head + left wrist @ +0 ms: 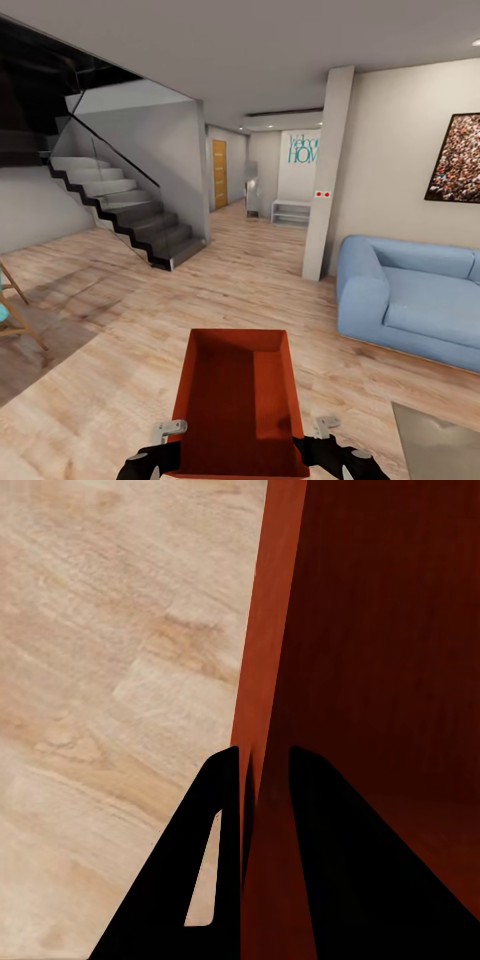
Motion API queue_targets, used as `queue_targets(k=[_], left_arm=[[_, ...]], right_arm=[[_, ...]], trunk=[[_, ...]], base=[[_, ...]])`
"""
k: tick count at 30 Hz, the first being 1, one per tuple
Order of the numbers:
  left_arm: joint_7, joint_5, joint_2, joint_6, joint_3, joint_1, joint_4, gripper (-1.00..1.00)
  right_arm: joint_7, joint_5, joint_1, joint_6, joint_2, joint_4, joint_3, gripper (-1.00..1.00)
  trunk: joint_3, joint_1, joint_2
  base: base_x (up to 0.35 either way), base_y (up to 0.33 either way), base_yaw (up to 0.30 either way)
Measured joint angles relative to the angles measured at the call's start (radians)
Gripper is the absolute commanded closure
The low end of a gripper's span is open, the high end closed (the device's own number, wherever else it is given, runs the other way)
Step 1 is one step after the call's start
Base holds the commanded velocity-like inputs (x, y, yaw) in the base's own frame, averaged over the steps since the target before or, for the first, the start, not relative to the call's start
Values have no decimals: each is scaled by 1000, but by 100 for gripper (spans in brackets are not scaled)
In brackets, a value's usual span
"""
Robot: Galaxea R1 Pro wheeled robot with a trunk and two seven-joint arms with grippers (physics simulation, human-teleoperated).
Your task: Move the two storage containers from the living room to the garage. In the garage, place one container on the floor and stack the other container on top of it (either order is fine).
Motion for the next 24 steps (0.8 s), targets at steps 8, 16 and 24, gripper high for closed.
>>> queue_targets(k=[8,16,24], left_arm=[[0,3,1,-5,0,0,6,100],[-1,6,2,-13,-1,0,12,100],[-1,6,2,-13,0,0,12,100]], right_arm=[[-2,-1,0,0,0,1,2,100],[-4,-2,0,-1,0,0,5,100],[-4,-2,0,-1,0,1,5,100]], trunk=[[0,0,0],[0,0,0],[0,0,0]], base=[[330,11,0],[330,0,0],[330,0,0]])
